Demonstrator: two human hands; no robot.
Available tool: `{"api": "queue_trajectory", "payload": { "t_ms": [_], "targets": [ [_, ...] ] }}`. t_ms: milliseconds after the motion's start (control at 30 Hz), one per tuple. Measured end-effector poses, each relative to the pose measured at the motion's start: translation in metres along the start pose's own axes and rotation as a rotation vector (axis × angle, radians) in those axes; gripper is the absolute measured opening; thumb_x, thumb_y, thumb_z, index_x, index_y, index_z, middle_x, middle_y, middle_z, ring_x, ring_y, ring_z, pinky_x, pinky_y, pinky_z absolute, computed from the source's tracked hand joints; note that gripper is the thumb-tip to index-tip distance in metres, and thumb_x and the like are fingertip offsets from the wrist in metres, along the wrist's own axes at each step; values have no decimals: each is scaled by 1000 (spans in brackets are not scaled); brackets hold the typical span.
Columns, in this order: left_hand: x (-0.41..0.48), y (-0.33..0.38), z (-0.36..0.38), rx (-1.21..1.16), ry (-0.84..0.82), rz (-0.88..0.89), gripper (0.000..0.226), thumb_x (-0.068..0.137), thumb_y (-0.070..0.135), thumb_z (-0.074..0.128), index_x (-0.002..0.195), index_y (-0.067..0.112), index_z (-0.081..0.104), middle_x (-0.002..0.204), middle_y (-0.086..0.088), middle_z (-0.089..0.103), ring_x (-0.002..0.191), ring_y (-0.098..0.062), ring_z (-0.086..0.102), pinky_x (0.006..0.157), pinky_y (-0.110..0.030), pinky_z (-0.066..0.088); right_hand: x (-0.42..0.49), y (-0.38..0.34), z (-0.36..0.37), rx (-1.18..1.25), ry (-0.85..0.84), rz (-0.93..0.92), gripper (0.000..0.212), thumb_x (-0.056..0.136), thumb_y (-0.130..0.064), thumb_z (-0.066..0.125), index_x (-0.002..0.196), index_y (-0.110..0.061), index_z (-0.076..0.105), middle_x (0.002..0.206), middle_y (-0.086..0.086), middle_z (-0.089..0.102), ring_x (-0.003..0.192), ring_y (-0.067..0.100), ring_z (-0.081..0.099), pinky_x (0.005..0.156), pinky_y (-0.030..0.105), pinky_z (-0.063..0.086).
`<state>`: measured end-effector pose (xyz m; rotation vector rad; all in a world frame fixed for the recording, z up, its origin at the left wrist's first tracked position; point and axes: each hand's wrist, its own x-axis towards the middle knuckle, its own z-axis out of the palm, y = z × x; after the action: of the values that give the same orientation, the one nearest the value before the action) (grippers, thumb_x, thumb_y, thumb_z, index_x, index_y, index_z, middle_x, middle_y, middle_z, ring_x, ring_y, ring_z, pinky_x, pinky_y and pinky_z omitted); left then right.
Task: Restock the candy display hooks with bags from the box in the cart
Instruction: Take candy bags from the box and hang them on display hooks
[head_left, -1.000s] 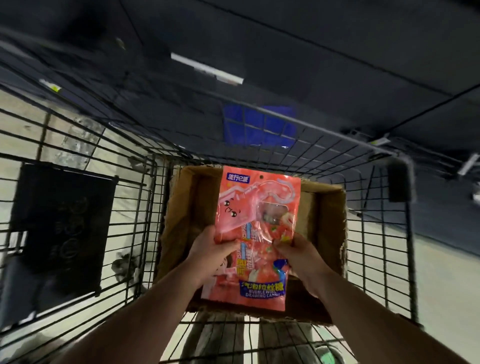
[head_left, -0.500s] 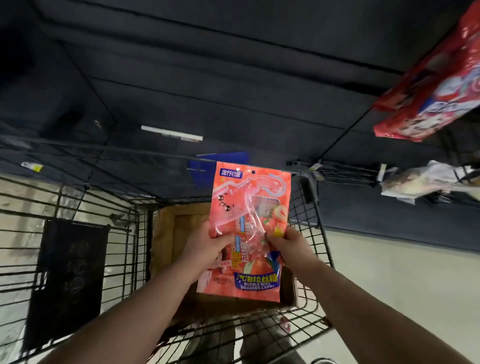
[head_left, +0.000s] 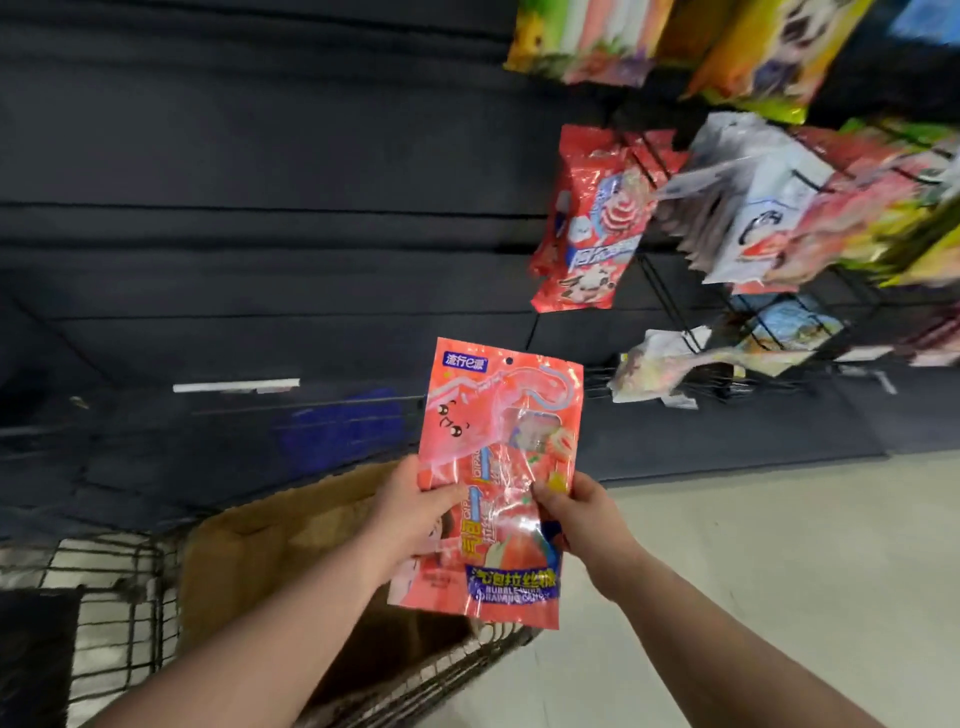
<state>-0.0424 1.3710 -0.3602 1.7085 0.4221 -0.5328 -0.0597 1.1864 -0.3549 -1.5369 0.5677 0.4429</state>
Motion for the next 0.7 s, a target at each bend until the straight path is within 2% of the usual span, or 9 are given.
{"api": "queue_trajectory", "payload": {
  "t_ms": [100, 200, 333, 433, 600, 700],
  "targets": [
    [-16, 16, 57, 31, -16, 35, 20, 87, 16, 68, 99, 23, 53, 100, -2, 69, 88, -19, 70, 66, -33, 57, -18, 2, -60, 24, 65, -38, 20, 94, -17, 57, 111, -5, 58, 96, 8, 72, 79, 20, 70, 60, 26, 52],
    [-34, 28, 117, 91, -42, 105, 18, 85, 15, 71, 94, 20, 56, 95, -5, 71, 87, -22, 70, 80, -41, 57, -39, 7, -124, 54, 133, -69, 21, 94, -16, 58, 110, -2, 61, 94, 10, 73, 76, 21, 70, 60, 27, 53],
    [-53, 43, 194, 99, -81, 159, 19, 84, 13, 71, 97, 14, 59, 92, -6, 72, 82, -19, 70, 70, -36, 57, -64, 13, -202, 85, 191, -98, 22, 94, -17, 58, 109, -2, 60, 97, 13, 73, 81, 26, 71, 65, 32, 56],
    [-66, 53, 245, 85, -118, 192, 18, 84, 11, 71, 96, 16, 58, 89, -2, 70, 77, -12, 68, 61, -25, 50, -82, 14, -251, 95, 225, -133, 24, 93, -21, 59, 109, -4, 59, 97, 12, 73, 82, 25, 72, 65, 31, 57],
    [-83, 67, 302, 96, -182, 230, 21, 85, 12, 70, 102, 14, 59, 93, -4, 72, 79, -13, 70, 63, -25, 52, -109, 13, -309, 102, 270, -167, 21, 93, -23, 59, 107, -7, 59, 94, 8, 74, 77, 19, 72, 58, 24, 54],
    [-87, 75, 324, 107, -208, 242, 24, 83, 13, 72, 103, 15, 60, 97, -7, 73, 85, -18, 72, 77, -38, 58, -116, 11, -331, 106, 297, -181, 20, 93, -22, 58, 105, -7, 60, 91, 7, 74, 73, 17, 72, 56, 22, 54]
  ]
}}
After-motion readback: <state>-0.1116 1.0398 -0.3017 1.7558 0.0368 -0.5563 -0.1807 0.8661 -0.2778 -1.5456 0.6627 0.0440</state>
